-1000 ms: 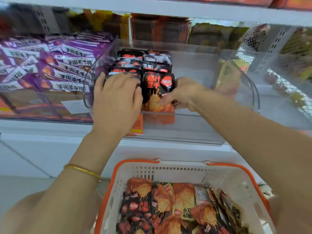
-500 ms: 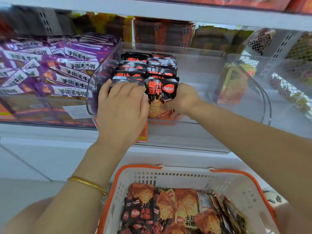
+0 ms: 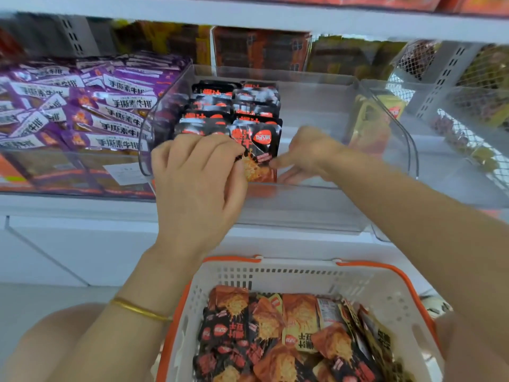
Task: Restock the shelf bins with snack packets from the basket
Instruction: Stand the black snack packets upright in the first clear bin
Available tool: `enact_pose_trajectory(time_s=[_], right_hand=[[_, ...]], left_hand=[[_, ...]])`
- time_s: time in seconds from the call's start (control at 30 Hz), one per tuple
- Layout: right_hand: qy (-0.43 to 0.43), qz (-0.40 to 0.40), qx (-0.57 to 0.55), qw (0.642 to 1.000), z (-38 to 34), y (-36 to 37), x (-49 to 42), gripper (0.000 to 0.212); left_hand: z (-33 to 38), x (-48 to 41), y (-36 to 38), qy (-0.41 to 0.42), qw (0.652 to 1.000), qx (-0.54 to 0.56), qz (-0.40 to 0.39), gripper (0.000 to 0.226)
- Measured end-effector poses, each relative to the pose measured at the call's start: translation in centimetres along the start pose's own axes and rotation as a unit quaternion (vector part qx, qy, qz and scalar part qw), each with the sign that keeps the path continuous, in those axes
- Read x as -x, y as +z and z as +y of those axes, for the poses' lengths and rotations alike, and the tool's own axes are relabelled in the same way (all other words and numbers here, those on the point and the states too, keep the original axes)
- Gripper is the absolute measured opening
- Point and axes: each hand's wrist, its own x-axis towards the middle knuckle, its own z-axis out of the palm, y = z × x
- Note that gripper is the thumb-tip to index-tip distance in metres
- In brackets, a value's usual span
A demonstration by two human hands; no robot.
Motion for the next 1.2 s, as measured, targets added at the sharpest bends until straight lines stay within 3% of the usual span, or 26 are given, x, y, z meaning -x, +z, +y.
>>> enact_pose_trajectory(time_s=[0.1, 0.2, 0.27, 0.33, 0.43, 0.5, 0.53, 0.6, 0.73, 0.83, 0.9, 1.03, 1.13, 1.2], right_hand=[[-0.127, 0.073, -0.083, 0.986, 0.4, -1.1, 4.6, 0.038], [-0.149, 0.007, -0.103, 0.983, 4.5, 0.6, 8.8, 0.031], [-0.078, -0.087, -0.004, 0.993, 9.1, 3.6, 9.3, 0.019], [-0.026, -0.156, 0.176, 0.971, 14.7, 6.9, 8.3, 0.006], [0.03, -0.261, 0.311, 0.913, 22.7, 11.5, 7.6, 0.041], [0.048, -0.332, 0.402, 0.852, 26.7, 14.1, 8.8, 0.063], [0.047, -0.343, 0.441, 0.828, 28.0, 15.0, 9.3, 0.062], [0.037, -0.321, 0.471, 0.821, 29.1, 16.0, 10.0, 0.05], [0.092, -0.254, 0.348, 0.898, 28.5, 15.3, 8.7, 0.055], [0.21, -0.225, 0.164, 0.937, 27.6, 13.0, 7.4, 0.029], [0.3, -0.191, -0.021, 0.934, 26.6, 11.3, 7.1, 0.029], [0.348, -0.168, -0.328, 0.862, 23.9, 8.9, 6.8, 0.01], [0.316, -0.177, -0.4, 0.842, 21.7, 7.7, 7.4, 0.007], [0.294, -0.163, -0.333, 0.881, 20.4, 7.0, 7.9, 0.019]], left_hand=[[2.0, 2.8, -0.7, 0.019, 0.995, 0.069, -0.064, 0.023], [2.7, 6.3, 0.6, 0.006, 0.971, 0.066, -0.228, 0.03], [2.9, 8.1, 1.9, -0.001, 0.934, 0.028, -0.355, 0.039], [3.0, 9.4, 3.2, -0.009, 0.896, -0.01, -0.444, 0.035], [3.0, 10.7, 4.5, -0.02, 0.878, -0.012, -0.479, 0.026], [3.6, 10.8, 4.8, -0.015, 0.875, -0.008, -0.484, 0.024], [3.9, 10.8, 5.0, -0.006, 0.872, -0.006, -0.49, 0.023], [4.5, 10.7, 5.1, 0.01, 0.868, -0.012, -0.497, 0.023], [4.8, 11.2, 5.3, 0.017, 0.853, 0.015, -0.521, 0.02], [4.7, 11.8, 5.5, 0.001, 0.814, 0.022, -0.581, 0.026], [4.6, 12.3, 5.6, -0.035, 0.768, 0.002, -0.639, 0.031], [4.5, 12.7, 5.7, -0.136, 0.728, 0.03, -0.672, 0.034], [5.0, 11.5, 5.4, -0.201, 0.726, 0.149, -0.641, 0.023], [5.0, 10.3, 4.7, -0.221, 0.75, 0.167, -0.6, 0.023]])
